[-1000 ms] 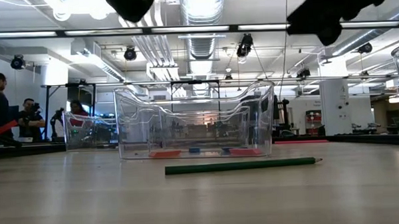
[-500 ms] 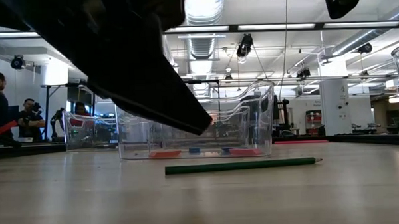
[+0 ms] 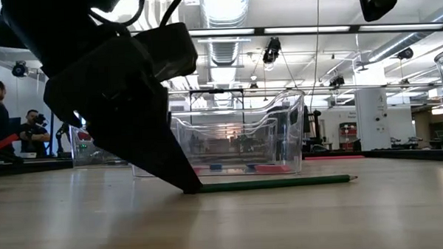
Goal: Sort crayons/erasers/pens/pencils in bins
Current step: Put the green pencil into the bottom transparent bin
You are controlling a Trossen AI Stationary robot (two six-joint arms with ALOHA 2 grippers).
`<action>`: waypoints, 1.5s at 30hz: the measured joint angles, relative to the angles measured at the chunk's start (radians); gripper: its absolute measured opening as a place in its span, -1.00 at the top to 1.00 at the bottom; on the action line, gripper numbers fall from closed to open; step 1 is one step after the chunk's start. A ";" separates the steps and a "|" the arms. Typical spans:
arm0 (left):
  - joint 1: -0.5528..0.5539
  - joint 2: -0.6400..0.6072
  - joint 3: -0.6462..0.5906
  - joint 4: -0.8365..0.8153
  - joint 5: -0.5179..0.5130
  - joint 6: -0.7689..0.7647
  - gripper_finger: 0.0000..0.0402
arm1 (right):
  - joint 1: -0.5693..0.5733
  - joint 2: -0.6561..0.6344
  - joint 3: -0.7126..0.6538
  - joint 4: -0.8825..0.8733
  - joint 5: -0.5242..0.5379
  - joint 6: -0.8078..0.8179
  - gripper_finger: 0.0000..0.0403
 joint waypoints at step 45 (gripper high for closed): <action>-0.027 -0.076 0.018 0.008 0.020 -0.023 0.99 | 0.000 0.003 -0.003 -0.006 0.000 0.044 0.30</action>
